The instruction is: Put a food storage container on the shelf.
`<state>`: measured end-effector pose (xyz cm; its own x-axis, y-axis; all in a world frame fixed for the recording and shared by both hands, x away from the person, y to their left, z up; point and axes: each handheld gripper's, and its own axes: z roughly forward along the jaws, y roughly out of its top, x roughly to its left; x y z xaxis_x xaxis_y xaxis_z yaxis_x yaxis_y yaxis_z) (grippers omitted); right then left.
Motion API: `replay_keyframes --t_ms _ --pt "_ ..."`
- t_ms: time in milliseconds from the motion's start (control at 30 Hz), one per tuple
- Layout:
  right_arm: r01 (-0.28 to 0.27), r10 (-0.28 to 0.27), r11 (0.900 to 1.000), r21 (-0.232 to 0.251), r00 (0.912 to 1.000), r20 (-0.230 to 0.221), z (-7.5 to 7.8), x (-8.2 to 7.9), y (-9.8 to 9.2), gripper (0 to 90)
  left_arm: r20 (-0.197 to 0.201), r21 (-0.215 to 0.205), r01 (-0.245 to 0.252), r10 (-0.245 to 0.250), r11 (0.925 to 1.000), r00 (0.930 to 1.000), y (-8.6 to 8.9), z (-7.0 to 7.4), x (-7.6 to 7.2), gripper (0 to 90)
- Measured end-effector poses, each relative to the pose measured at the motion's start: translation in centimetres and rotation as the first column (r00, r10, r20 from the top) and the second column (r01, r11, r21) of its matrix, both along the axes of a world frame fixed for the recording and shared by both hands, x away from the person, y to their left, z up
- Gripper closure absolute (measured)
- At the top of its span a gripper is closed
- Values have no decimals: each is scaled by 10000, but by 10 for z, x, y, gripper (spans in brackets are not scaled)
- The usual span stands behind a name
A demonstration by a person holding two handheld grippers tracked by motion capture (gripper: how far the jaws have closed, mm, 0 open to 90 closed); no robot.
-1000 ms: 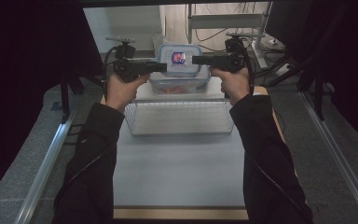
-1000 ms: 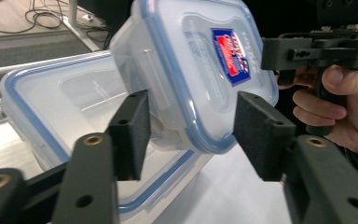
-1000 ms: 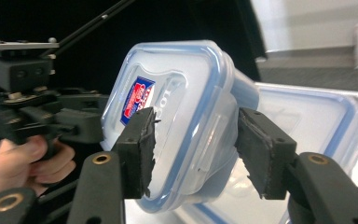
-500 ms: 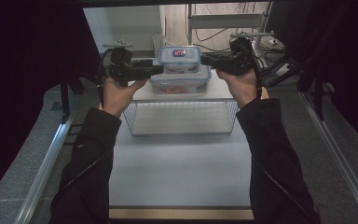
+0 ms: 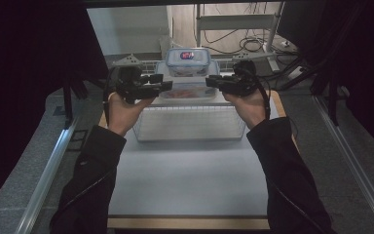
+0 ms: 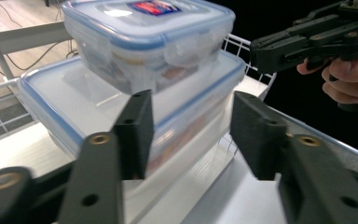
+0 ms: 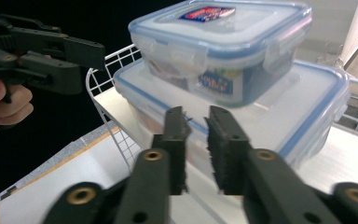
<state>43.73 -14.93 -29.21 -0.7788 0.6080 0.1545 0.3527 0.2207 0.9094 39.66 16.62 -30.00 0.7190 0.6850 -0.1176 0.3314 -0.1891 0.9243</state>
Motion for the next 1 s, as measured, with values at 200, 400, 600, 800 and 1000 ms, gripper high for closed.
replay_keyframes --t_ms 200,400,600,800,1000 --pt "-7 5 9998 188 9999 118 -9 -10 -9 552 562 365 -69 48 9993 9984 -1 -12 -16 281" --pt "6 -6 10000 -37 10000 80 -21 -17 -16 431 587 638 -2 -36 9980 9983 -1 -27 -30 186" --pt "56 -53 9996 -268 9999 135 -29 -24 -20 345 463 746 -7 -27 9972 9989 -2 -39 -42 101" --pt "-13 23 9990 -452 9997 228 -35 -31 -22 291 334 872 174 -204 9960 9992 -2 -50 -50 76" --pt "-79 97 9985 -545 9994 338 -40 -37 -21 252 402 1161 190 -239 9931 9989 -4 -57 -59 58"
